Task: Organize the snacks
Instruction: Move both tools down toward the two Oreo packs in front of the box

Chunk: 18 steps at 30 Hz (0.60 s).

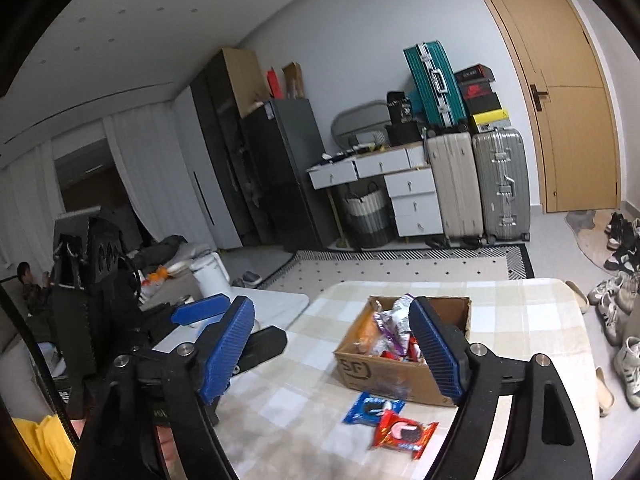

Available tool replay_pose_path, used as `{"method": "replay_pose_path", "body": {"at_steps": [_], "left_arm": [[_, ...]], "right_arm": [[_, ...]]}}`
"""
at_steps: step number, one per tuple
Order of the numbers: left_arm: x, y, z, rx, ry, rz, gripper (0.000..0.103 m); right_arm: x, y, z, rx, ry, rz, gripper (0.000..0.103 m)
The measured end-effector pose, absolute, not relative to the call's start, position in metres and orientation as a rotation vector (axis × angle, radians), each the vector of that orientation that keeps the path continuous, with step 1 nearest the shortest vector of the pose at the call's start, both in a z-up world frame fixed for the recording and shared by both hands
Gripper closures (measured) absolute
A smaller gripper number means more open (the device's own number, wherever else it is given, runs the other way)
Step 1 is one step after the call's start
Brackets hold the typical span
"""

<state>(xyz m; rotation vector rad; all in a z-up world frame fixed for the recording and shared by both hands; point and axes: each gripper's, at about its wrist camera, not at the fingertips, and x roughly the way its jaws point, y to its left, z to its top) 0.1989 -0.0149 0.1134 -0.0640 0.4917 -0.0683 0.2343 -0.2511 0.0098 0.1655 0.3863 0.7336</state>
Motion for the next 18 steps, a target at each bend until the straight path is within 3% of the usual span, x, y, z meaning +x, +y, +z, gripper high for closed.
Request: {"method": "replay_pose_path", "body": {"at_steps": [7,18], "left_arm": [[0.122,-0.002,0.109,-0.095,0.424,0.009,0.001],[0.097,0.006,0.052,-0.126,0.459,0.048,0.001]], "right_arm": [[0.186,-0.264,0.0,0.173,0.334,0.729,0.012],[0.156,-0.272,-0.054,0.184,0.35,0.684,0.005]]}}
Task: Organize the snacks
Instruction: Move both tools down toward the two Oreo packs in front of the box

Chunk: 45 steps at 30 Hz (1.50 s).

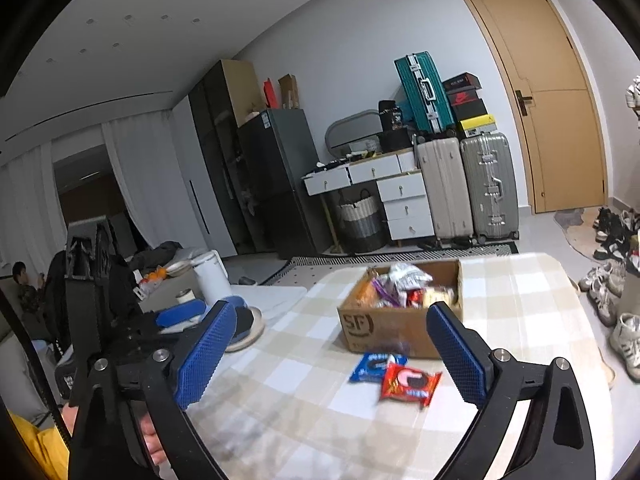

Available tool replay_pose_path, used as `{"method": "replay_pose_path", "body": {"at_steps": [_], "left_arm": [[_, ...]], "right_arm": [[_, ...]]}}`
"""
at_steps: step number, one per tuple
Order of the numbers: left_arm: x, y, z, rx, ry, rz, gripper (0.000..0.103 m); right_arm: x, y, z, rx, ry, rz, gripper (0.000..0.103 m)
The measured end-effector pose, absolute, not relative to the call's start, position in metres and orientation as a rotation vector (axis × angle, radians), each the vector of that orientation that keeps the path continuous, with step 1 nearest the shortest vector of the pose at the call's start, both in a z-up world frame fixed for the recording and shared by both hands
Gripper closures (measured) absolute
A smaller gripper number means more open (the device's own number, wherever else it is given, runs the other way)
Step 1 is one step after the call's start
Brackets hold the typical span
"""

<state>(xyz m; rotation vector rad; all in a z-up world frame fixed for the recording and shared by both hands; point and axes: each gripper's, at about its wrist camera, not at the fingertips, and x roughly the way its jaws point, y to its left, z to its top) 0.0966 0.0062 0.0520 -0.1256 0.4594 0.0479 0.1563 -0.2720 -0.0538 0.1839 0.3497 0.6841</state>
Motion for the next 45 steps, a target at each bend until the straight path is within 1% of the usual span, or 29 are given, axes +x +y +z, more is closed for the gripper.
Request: {"method": "replay_pose_path", "body": {"at_steps": [7,14,26,40,45], "left_arm": [[0.116,0.001,0.013,-0.131,0.469,0.09,0.001],[0.139,0.002,-0.008,-0.141,0.521,0.082,0.001],[0.186,0.02,-0.065,-0.175,0.658,0.104,0.001],[0.27,0.035,-0.157,-0.202,0.832,0.127,0.001],[0.291,0.04,-0.176,-0.215,0.867,0.12,0.001]], "right_arm": [[0.157,-0.272,-0.085,0.19,0.394,0.653,0.004],[0.172,-0.27,-0.096,0.209,0.434,0.65,0.004],[0.198,-0.262,-0.123,0.204,0.517,0.635,0.003],[0.297,-0.241,-0.201,0.171,0.789,0.551,0.003],[0.33,-0.229,-0.224,0.161,0.866,0.517,0.003]]}}
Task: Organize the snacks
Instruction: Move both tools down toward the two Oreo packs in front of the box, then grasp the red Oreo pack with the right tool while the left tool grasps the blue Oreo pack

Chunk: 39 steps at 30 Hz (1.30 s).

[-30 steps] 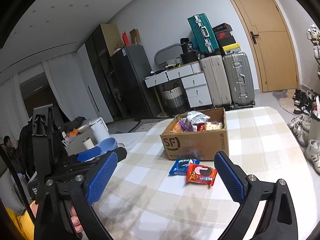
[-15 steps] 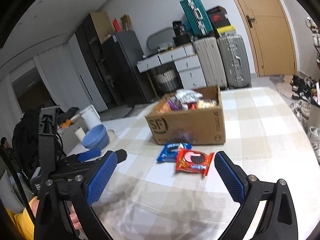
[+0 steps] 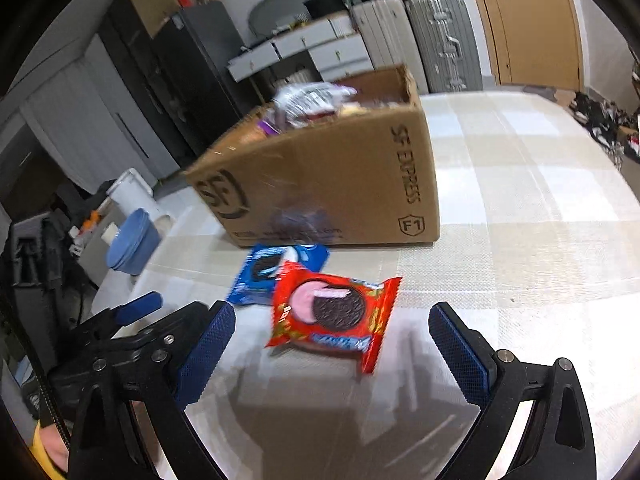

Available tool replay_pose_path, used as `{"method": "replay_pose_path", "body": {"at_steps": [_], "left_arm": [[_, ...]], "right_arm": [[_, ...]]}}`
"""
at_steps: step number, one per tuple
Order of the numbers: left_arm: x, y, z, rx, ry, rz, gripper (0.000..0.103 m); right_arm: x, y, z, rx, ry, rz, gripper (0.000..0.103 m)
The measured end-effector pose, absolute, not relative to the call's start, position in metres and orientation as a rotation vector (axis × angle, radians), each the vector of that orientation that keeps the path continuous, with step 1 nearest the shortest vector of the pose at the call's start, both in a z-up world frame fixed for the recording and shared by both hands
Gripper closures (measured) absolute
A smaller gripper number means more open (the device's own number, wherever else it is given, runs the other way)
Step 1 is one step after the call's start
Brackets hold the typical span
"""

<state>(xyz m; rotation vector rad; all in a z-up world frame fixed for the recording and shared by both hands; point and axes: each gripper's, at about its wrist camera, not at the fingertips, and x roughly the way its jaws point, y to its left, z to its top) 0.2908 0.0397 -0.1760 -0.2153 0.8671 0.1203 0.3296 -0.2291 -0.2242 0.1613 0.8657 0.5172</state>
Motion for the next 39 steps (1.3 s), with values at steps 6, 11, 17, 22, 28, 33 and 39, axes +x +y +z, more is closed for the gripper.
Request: {"method": "replay_pose_path", "body": {"at_steps": [6,11,17,22,28,33,39], "left_arm": [[0.306,0.045,-0.19,-0.225,0.893,0.12,0.001],[0.311,0.053,-0.199,-0.253,0.915,0.118,0.001],[0.312,0.058,-0.202,-0.257,0.913,0.12,0.001],[0.309,0.06,-0.203,-0.255,0.92,0.126,0.001],[0.297,0.056,-0.199,-0.246,0.916,0.128,0.001],[0.288,0.055,-0.192,-0.247,0.911,0.132,0.001],[0.274,0.051,-0.181,-0.236,0.897,0.138,0.001]], "right_arm": [[0.349,-0.22,-0.241,0.164,0.924,0.505,0.003],[0.352,-0.214,-0.246,0.128,0.922,0.496,0.013],[0.351,-0.217,-0.246,0.13,0.916,0.5,0.048],[0.341,-0.221,-0.244,0.166,0.894,0.534,0.054],[0.325,-0.232,-0.233,0.191,0.839,0.574,0.056],[0.311,-0.248,-0.226,0.241,0.82,0.577,0.056],[0.288,-0.268,-0.22,0.279,0.806,0.559,0.056]]}}
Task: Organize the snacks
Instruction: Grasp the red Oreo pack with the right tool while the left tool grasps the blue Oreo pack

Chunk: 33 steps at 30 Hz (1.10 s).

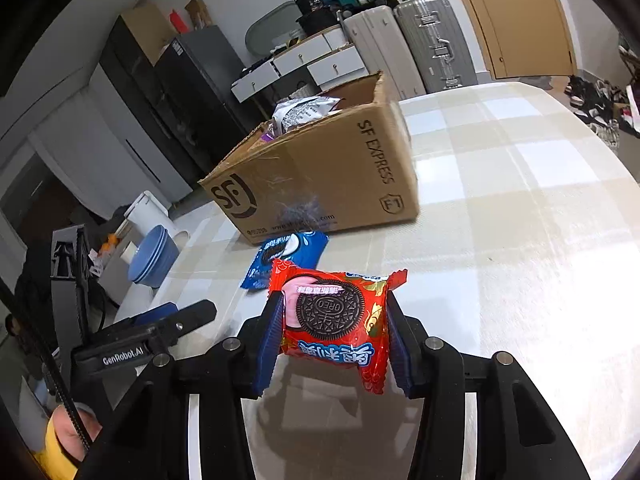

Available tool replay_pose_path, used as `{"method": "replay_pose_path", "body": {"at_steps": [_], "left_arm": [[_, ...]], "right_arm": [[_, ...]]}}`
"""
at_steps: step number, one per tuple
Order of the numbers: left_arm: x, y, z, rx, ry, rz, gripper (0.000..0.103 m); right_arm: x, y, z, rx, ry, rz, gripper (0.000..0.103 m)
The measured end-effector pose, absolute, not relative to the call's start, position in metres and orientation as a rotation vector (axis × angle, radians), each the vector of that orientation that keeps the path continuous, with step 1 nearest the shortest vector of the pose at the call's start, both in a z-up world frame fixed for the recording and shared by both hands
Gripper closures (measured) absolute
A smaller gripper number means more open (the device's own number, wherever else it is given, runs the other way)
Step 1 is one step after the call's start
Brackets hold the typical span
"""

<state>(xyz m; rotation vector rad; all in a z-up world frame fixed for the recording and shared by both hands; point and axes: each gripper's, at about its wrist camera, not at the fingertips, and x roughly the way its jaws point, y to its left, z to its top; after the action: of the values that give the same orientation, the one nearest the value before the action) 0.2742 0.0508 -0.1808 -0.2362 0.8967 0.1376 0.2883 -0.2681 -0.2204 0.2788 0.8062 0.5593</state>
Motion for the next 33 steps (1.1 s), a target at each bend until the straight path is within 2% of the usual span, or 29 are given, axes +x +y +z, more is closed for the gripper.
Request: {"method": "replay_pose_path", "body": {"at_steps": [14,25,33], "left_arm": [[0.257,0.033,-0.154,-0.238,0.864,0.1,0.001],[0.348,0.013,-0.185,-0.185,0.996,0.108,0.001],[0.369,0.011,-0.2,-0.236,1.015,0.113,0.003]], "right_arm": [[0.246,-0.282,-0.196,0.289,0.727,0.579,0.056],[0.254,-0.286,-0.214,0.315,0.757,0.587,0.056],[0.263,-0.292,-0.225,0.335,0.776,0.582,0.056]]}}
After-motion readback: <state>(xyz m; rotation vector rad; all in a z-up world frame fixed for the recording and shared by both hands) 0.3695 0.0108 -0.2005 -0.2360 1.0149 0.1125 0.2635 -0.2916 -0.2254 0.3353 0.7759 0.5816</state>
